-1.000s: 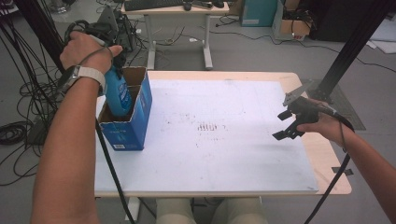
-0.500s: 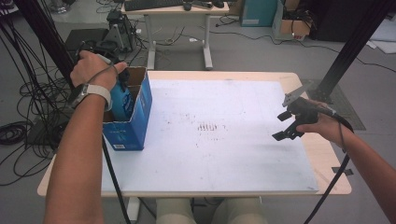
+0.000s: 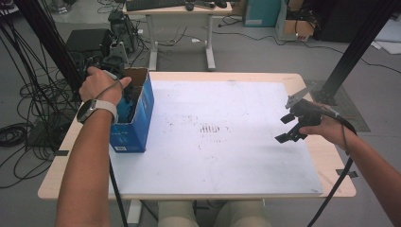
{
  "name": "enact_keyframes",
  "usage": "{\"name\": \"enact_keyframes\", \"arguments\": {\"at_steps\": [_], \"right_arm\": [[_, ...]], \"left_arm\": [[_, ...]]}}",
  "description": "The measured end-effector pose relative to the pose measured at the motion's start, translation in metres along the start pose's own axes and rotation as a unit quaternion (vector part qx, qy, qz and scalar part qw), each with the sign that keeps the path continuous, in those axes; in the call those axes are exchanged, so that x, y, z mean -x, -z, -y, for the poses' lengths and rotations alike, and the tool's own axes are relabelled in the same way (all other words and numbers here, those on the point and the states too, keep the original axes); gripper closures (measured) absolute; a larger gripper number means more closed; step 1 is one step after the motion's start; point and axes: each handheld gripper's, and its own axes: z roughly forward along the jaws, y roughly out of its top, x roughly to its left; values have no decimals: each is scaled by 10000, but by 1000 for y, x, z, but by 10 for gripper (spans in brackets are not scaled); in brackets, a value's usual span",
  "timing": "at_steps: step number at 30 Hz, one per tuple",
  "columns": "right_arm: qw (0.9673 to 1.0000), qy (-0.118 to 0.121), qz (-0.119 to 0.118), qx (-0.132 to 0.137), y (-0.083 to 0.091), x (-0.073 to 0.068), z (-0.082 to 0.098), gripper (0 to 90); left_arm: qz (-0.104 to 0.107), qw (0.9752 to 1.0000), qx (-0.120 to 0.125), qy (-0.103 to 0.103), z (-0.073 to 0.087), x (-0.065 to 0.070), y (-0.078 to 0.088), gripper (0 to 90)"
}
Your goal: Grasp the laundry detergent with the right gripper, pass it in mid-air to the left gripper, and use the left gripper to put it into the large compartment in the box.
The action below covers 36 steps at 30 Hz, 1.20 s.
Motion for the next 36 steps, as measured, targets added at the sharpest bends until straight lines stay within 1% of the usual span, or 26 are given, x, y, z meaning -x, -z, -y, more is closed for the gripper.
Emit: {"name": "enact_keyframes", "arguments": {"at_steps": [1, 2, 4, 5, 8, 9, 10, 13, 14, 15, 17, 19, 20, 23, 25, 30, 31, 33, 36], "right_arm": [[10000, 0, 1, -1, 0, 0, 0, 94], [10000, -5, 4, -1, 0, 0, 0, 94], [10000, -9, 1, 5, 0, 0, 0, 94], [10000, 7, 5, 0, 0, 1, 0, 94], [10000, -20, 14, -15, -1, 1, 0, 94], [10000, 15, -10, 1, -1, 1, 0, 94], [9999, 109, -21, 56, -3, 2, 0, 94], [9999, 137, -37, 54, -4, 2, 0, 94], [9999, 128, -36, 53, -4, 2, 0, 94], [9999, 147, -40, 39, -4, 2, 0, 94], [9999, 154, -37, 35, -5, 3, 0, 94], [9999, 116, -42, 55, -5, 3, 0, 94], [9999, 105, -37, 43, -5, 3, 0, 94], [9999, 98, -46, 58, -5, 3, 0, 94], [9999, 110, -45, 71, -6, 3, 0, 93], [9999, 113, -55, 63, -6, 2, -1, 94], [9999, 115, -54, 65, -6, 2, -1, 93], [9999, 86, -55, 52, -6, 2, -1, 94], [9999, 111, -53, 67, -6, 2, -1, 93]], "left_arm": [[-10, 10000, -5, -22, 0, 0, -2, 373], [4, 10000, 40, 17, 1, 2, -4, 373], [1, 10000, -7, -41, 2, 2, -7, 373], [6, 10000, 25, -32, 2, 2, -9, 373], [-16, 10000, -11, -50, 3, 3, -14, 373], [-20, 10000, 4, -42, 4, 3, -16, 373], [-29, 10000, -7, -41, 4, 3, -17, 373], [-37, 10000, 15, -16, 5, 4, -23, 373], [-23, 10000, -14, -4, 5, 4, -24, 373], [-26, 10000, 16, -8, 5, 4, -26, 373], [-29, 10000, -26, -18, 6, 4, -30, 373], [1, 10000, 38, 32, 6, 4, -31, 373], [-12, 10000, 51, 20, 6, 4, -31, 373], [-18, 10000, 20, 3, 7, 4, -31, 373], [12, 10000, -18, 31, 7, 3, -30, 372], [-1, 10000, -6, 32, 7, 4, -30, 372], [-10, 10000, 14, 7, 7, 4, -31, 372], [0, 10000, -7, 33, 7, 4, -31, 372], [9, 10000, -9, 45, 6, 3, -31, 372]]}}
